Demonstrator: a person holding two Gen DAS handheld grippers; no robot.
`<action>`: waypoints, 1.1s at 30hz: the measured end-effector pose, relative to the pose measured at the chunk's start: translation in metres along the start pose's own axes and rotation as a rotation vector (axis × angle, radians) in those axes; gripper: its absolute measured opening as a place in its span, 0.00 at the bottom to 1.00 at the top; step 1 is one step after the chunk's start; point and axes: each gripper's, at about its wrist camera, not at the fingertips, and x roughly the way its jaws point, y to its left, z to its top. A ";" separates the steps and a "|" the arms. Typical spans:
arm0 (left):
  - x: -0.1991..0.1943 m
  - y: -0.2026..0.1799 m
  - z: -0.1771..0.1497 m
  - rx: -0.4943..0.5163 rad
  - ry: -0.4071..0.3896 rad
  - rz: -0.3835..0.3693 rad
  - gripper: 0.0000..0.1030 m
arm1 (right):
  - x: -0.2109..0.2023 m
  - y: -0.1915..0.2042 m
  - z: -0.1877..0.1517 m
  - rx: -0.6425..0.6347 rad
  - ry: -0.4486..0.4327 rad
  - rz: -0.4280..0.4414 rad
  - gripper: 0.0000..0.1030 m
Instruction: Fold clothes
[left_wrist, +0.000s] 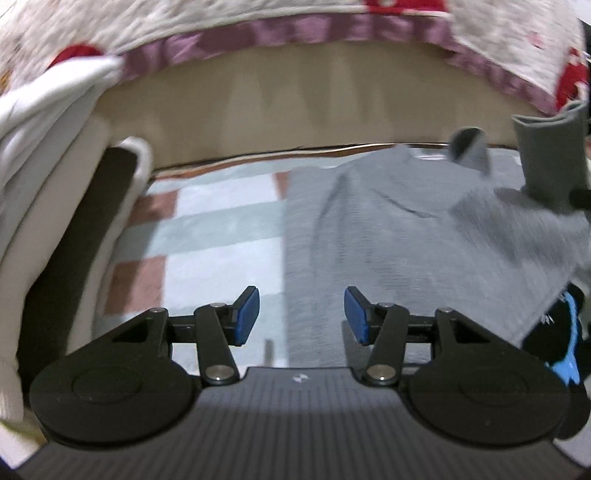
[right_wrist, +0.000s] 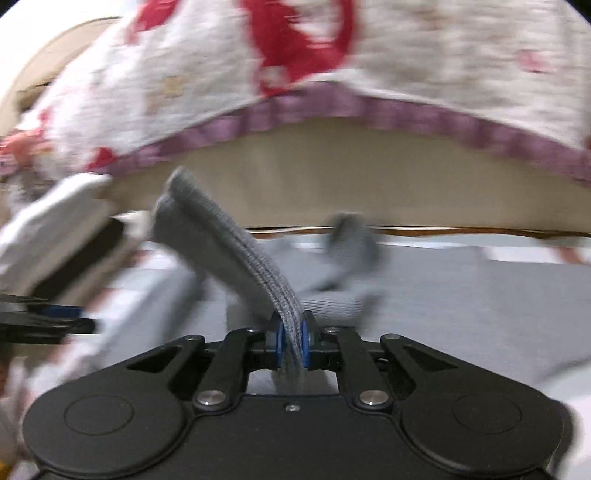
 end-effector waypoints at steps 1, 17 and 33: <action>0.001 -0.004 0.000 0.019 -0.002 -0.012 0.50 | -0.003 -0.012 -0.004 0.006 0.014 -0.054 0.11; 0.061 -0.051 0.030 0.030 0.049 -0.091 0.58 | 0.033 -0.146 -0.047 0.488 0.216 -0.078 0.47; 0.044 -0.044 0.045 0.176 -0.065 0.141 0.07 | 0.040 -0.116 -0.036 0.321 0.086 0.199 0.13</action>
